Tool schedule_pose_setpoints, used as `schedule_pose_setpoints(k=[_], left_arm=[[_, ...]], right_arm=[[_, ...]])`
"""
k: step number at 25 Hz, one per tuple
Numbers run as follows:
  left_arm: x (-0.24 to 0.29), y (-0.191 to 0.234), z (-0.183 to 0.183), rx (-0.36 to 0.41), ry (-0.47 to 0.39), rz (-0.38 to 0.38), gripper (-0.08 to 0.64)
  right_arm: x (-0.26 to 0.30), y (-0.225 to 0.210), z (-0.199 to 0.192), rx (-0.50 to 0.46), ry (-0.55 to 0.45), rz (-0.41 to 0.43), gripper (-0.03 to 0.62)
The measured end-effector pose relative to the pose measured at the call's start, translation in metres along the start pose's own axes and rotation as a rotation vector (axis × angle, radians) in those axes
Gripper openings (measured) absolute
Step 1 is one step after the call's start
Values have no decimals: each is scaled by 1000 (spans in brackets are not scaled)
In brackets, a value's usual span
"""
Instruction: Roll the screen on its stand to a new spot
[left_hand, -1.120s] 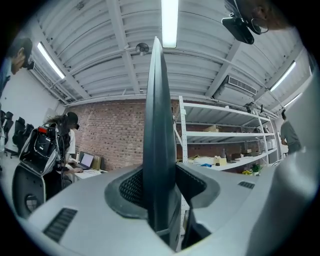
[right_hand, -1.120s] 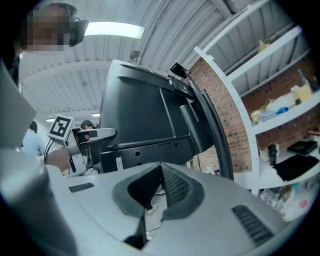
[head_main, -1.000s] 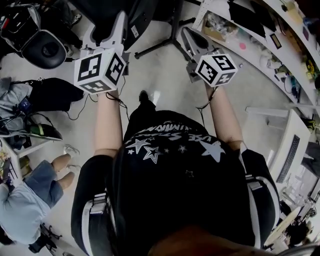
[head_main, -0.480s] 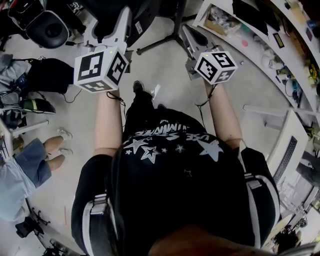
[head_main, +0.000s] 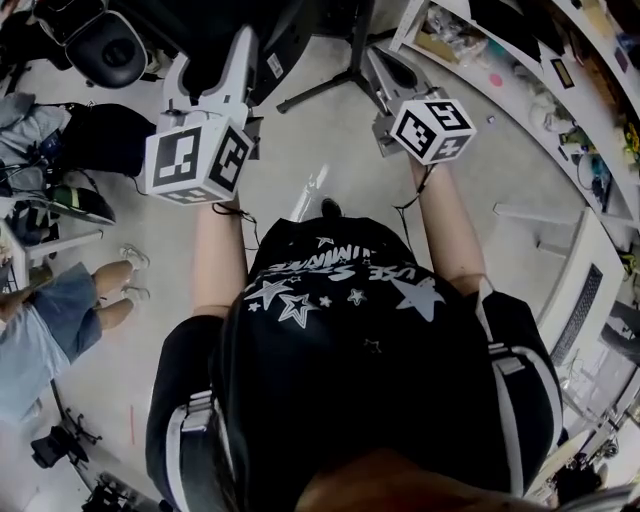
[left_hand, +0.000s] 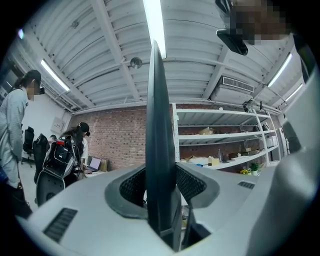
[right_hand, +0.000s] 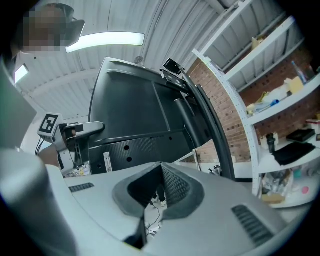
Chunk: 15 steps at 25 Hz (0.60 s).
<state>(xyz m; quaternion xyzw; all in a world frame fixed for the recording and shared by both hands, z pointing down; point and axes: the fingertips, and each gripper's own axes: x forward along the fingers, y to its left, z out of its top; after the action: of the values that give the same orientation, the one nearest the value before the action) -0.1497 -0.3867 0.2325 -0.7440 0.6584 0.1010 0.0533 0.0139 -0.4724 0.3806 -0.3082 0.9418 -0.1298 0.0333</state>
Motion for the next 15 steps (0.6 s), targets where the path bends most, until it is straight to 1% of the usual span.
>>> schedule_pose_setpoints(k=[4, 8, 12, 15], left_arm=[[-26, 4, 6, -5, -1, 2, 190], [-56, 12, 13, -15, 10, 0, 190], [-87, 10, 22, -9, 10, -19, 189], [-108, 7, 26, -10, -1, -14, 187]], right_arm=[[-8, 21, -3, -2, 1, -11, 8], [-22, 51, -11, -2, 9, -20, 8], [-36, 82, -22, 4, 13, -32, 8], [-48, 104, -29, 3, 15, -35, 8]])
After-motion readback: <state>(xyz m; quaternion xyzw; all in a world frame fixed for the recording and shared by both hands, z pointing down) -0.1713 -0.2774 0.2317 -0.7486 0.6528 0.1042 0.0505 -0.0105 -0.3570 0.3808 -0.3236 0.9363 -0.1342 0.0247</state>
